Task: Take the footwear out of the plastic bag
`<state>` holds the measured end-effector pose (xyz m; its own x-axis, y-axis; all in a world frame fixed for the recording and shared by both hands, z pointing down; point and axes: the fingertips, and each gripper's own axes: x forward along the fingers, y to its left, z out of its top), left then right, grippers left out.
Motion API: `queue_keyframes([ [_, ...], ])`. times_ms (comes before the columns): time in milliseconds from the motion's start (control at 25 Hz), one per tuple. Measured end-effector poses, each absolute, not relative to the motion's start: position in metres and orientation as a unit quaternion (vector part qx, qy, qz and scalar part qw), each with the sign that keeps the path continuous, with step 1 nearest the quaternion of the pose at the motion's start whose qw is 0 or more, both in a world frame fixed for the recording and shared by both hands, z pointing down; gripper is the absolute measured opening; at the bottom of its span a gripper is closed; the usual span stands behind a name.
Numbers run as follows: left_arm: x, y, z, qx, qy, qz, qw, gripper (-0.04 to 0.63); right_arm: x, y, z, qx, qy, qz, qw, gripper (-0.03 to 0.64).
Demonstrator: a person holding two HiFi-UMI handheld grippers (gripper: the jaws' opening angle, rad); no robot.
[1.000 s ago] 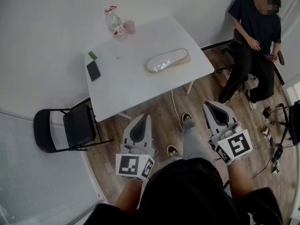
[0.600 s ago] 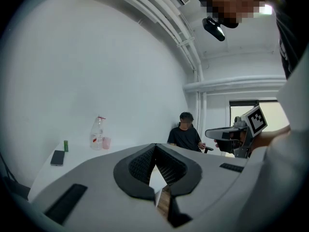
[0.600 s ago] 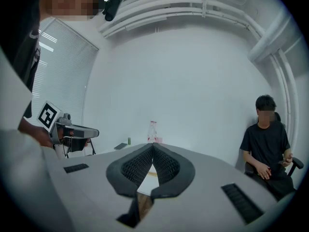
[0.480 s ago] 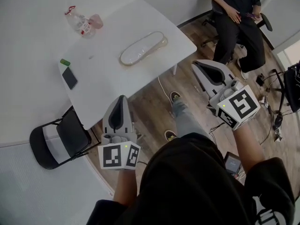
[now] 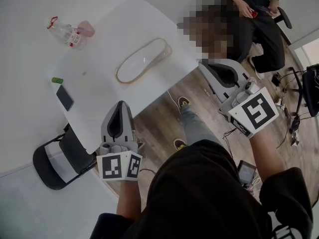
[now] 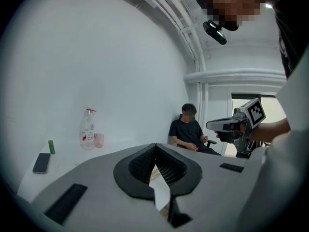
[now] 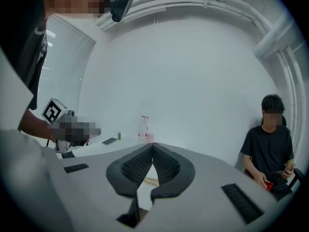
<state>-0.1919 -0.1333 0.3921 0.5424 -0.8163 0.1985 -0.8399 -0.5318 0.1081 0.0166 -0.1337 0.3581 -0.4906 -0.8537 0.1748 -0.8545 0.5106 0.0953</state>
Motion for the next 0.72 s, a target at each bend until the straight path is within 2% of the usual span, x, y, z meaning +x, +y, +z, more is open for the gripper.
queue_keyframes([
  [280, -0.151, -0.206, 0.399, 0.875, -0.463, 0.109, 0.088, 0.020, 0.048, -0.197, 0.373, 0.482, -0.870, 0.032, 0.100, 0.017],
  [440, -0.140, -0.237, 0.404, 0.871, -0.462, 0.126, 0.109, 0.020, 0.057, -0.232, 0.373, 0.459, -0.883, 0.047, 0.085, 0.017],
  [720, -0.170, -0.275, 0.456, 0.824, -0.502, 0.217, 0.144, 0.023, 0.065, -0.288, 0.389, 0.397, -0.913, 0.064, 0.072, 0.017],
])
